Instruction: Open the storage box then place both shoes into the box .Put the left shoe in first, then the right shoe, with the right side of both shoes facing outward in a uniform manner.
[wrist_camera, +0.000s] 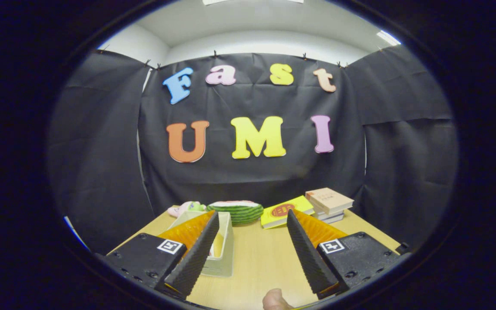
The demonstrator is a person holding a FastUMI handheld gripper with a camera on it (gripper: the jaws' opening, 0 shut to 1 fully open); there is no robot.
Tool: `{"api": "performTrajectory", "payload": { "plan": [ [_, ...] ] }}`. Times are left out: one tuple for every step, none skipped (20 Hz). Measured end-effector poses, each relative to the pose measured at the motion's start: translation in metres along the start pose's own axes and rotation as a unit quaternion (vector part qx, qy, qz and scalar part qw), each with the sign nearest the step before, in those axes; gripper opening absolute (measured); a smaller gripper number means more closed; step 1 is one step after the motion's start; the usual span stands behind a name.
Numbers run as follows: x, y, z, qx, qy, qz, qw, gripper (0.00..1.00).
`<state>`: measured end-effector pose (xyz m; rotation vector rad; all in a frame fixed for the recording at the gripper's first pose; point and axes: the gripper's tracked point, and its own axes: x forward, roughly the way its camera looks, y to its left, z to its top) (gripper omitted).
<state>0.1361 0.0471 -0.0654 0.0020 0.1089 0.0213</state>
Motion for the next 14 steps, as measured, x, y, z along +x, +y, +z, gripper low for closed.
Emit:
{"api": "performTrajectory", "payload": {
  "plan": [
    [-0.015,-0.005,0.007,0.004,-0.012,-0.003,1.0,1.0],
    [-0.026,-0.01,0.009,0.005,-0.018,-0.008,1.0,1.0],
    [-0.041,-0.012,0.016,0.005,-0.027,-0.011,1.0,1.0],
    [-0.054,-0.017,0.019,0.002,-0.035,-0.017,0.999,1.0],
    [-0.067,-0.021,0.023,-0.002,-0.043,-0.025,0.999,1.0],
    [-0.08,-0.026,0.024,-0.006,-0.051,-0.033,0.998,1.0],
    [-0.09,-0.029,0.02,-0.011,-0.058,-0.039,0.998,1.0],
    [-0.097,-0.033,0.019,-0.012,-0.066,-0.043,0.997,1.0],
    [-0.103,-0.038,0.016,-0.013,-0.075,-0.047,0.996,1.0],
    [-0.109,-0.041,0.012,-0.012,-0.078,-0.049,0.996,1.0],
    [-0.112,-0.044,0.007,-0.008,-0.078,-0.048,0.996,1.0],
    [-0.114,-0.045,0.0,0.0,-0.071,-0.045,0.996,1.0],
    [-0.114,-0.046,-0.005,0.01,-0.067,-0.038,0.997,1.0],
    [-0.115,-0.046,-0.004,0.018,-0.07,-0.032,0.997,1.0]
  ]
}}
